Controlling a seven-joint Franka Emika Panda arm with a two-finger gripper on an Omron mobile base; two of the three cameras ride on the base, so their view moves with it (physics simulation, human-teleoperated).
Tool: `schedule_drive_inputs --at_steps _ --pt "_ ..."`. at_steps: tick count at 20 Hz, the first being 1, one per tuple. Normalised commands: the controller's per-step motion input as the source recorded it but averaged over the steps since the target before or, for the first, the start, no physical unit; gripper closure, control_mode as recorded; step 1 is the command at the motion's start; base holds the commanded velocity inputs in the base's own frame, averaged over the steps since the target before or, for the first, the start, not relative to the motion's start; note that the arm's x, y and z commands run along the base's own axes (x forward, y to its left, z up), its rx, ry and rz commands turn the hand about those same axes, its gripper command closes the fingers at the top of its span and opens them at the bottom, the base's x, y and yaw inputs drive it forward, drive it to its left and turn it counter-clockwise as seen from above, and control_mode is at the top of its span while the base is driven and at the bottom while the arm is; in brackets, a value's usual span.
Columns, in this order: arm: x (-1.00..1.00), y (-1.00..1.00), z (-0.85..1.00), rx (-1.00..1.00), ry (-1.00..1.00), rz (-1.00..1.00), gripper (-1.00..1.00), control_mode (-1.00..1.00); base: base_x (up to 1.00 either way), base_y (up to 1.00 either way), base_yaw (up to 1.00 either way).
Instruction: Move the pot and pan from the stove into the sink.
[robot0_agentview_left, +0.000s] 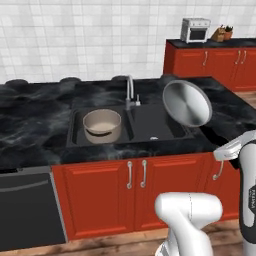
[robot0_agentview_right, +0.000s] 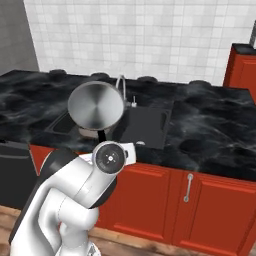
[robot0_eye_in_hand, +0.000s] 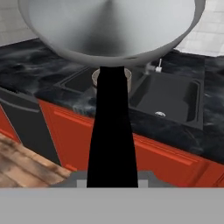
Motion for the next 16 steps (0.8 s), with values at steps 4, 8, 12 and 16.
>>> schedule_drive_inputs --at_steps 4,8,12,16 --pt "0.0 0.0 0.0 0.0 0.0 0.0 1.0 1.0 0.74 0.2 -0.03" --pt "0.0 0.0 0.0 0.0 0.0 0.0 1.0 1.0 0.74 0.2 -0.04" --pt "0.0 0.0 0.0 0.0 0.0 0.0 1.0 1.0 0.43 0.12 -0.03" --pt "0.0 0.0 0.0 0.0 0.0 0.0 1.0 -1.0 0.0 0.0 0.0"
